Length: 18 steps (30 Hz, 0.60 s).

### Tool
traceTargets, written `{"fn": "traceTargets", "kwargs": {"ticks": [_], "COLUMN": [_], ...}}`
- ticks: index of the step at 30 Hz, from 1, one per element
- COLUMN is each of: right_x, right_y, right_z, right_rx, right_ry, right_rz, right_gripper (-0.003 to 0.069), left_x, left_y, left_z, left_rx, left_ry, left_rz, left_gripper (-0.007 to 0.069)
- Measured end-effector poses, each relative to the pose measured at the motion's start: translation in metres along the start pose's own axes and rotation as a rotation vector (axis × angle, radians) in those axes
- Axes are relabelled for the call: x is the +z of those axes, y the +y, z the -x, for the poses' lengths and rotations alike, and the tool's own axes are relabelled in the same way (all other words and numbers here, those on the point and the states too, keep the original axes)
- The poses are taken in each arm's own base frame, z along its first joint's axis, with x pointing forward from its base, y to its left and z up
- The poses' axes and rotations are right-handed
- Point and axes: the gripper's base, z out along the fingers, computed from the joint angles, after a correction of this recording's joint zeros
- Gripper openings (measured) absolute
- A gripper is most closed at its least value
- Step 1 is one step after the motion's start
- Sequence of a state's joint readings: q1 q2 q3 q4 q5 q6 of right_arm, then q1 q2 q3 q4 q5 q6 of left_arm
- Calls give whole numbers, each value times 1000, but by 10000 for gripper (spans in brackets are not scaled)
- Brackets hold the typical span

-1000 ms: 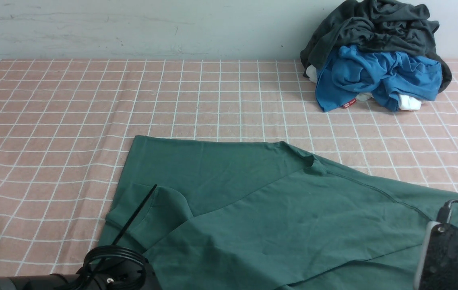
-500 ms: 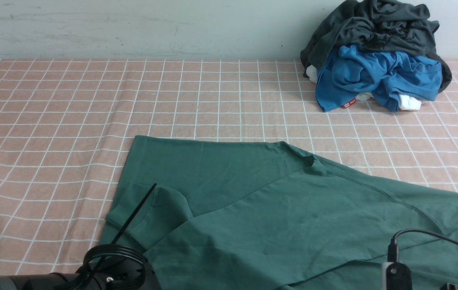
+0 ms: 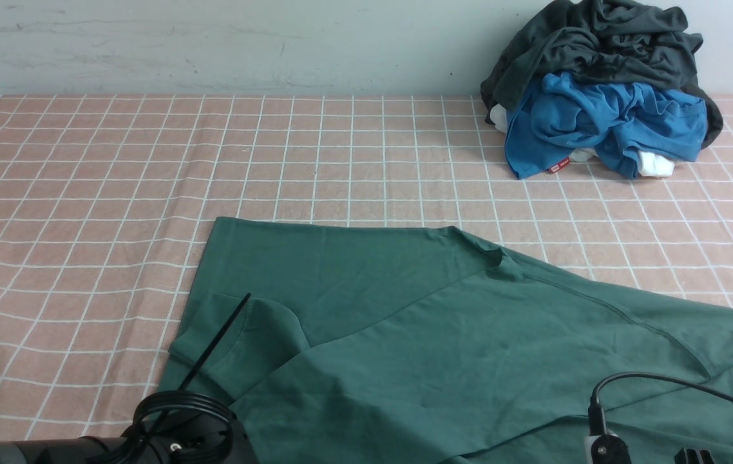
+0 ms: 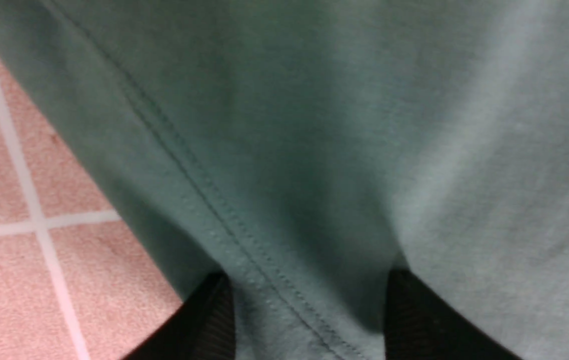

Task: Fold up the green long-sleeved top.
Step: Use both arms simultaneously to clamp the lower edge of the clothing fabric

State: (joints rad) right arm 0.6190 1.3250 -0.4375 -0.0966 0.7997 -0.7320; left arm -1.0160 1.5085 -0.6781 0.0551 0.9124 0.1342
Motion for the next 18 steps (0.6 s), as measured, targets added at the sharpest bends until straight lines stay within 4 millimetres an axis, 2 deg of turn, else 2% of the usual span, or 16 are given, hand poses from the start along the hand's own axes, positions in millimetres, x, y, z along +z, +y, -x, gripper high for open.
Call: {"fn": "traceTargets", "kwargs": {"ticks": [1, 3, 6, 7, 11, 15, 18], "right_x": [0, 0, -1, -2, -11, -32, -53], "right_y": [1, 1, -1, -2, -7, -20, -36], "right_z": [0, 0, 1, 2, 5, 11, 15], "right_rx": [3, 2, -5, -6, 3, 11, 58], "right_ry": [2, 1, -5, -8, -25, -34, -41], "right_rz": [9, 9, -4, -10, -39, -87, -122], "right_gripper": [261, 170, 49, 31, 13, 13, 13], "left_x": [0, 0, 0, 0, 1, -2, -20], "left_y": [0, 0, 2, 3, 12, 25, 42], "left_z": [0, 0, 0, -1, -3, -8, -10], "left_rx": [0, 0, -10, -17, -52, -76, -118], "left_ry": [0, 0, 0, 0, 5, 27, 7], "left_rz": [0, 0, -2, -4, -9, -21, -21], "left_gripper": [16, 16, 16, 16, 16, 16, 16]}}
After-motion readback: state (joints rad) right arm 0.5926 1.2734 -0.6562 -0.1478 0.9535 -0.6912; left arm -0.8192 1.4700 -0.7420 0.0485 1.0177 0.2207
